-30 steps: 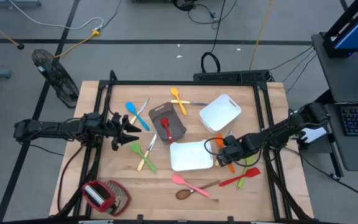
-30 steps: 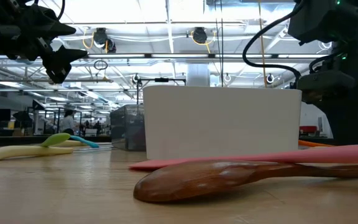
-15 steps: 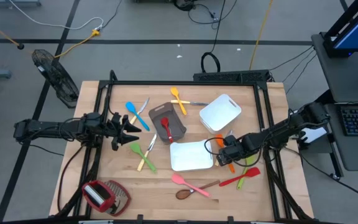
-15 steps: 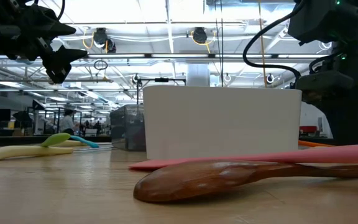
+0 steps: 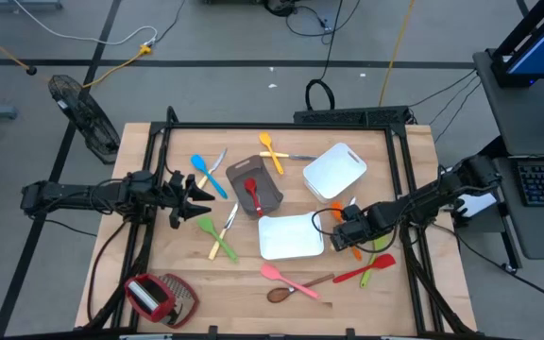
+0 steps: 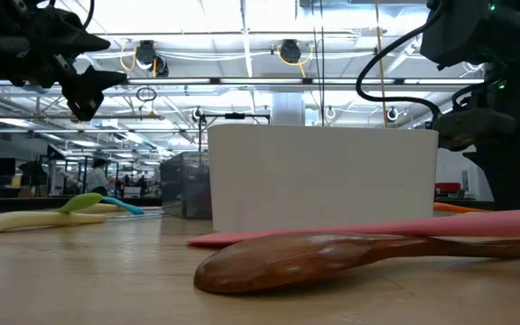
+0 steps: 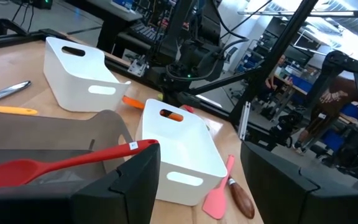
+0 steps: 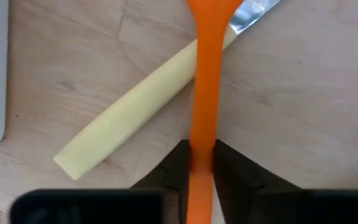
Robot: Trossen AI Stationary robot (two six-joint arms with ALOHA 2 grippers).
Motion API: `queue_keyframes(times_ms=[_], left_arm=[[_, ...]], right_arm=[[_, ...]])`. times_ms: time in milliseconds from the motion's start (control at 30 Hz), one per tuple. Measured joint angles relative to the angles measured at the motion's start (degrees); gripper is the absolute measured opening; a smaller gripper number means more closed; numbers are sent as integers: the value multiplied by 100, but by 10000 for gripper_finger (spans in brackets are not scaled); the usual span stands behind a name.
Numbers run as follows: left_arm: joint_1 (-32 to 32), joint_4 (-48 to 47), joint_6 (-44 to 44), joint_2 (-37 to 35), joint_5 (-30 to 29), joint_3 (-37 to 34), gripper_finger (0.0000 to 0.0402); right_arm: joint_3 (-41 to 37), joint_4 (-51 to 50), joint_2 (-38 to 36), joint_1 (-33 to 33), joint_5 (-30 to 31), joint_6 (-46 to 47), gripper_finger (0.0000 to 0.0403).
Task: Pick & Place Kitchen Items
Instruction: Put the orange spatula into the top white bin
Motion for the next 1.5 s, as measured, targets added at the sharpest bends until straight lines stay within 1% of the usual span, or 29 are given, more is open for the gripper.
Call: queue_keyframes(times_ms=[33,333,467,767,833,967,1233,1367,1500], left_arm=[[2,0,31,0,2,0,228],[0,0,116,0,2,0,228],[1,0,125,0,2,0,228],[1,-1,165,0,2,0,228],[2,0,138,0,1,0,228],[2,2,131,0,2,0,228],[2,0,132,0,2,0,228],[2,0,139,0,0,0,228],[1,0,179,-1,1,0,228]], right_arm=[[0,4,0,0,0,2,28],[-14,267,-97,7,-37,321,28],[74,314,-330,7,-46,446,28],[195,62,-891,11,-455,549,28],[195,112,-1046,11,-534,606,23],[197,149,-1378,7,-776,732,2],[199,297,-1968,11,-946,1185,3],[199,290,-2101,10,-942,1222,4],[201,189,-2045,11,-931,1239,4]])
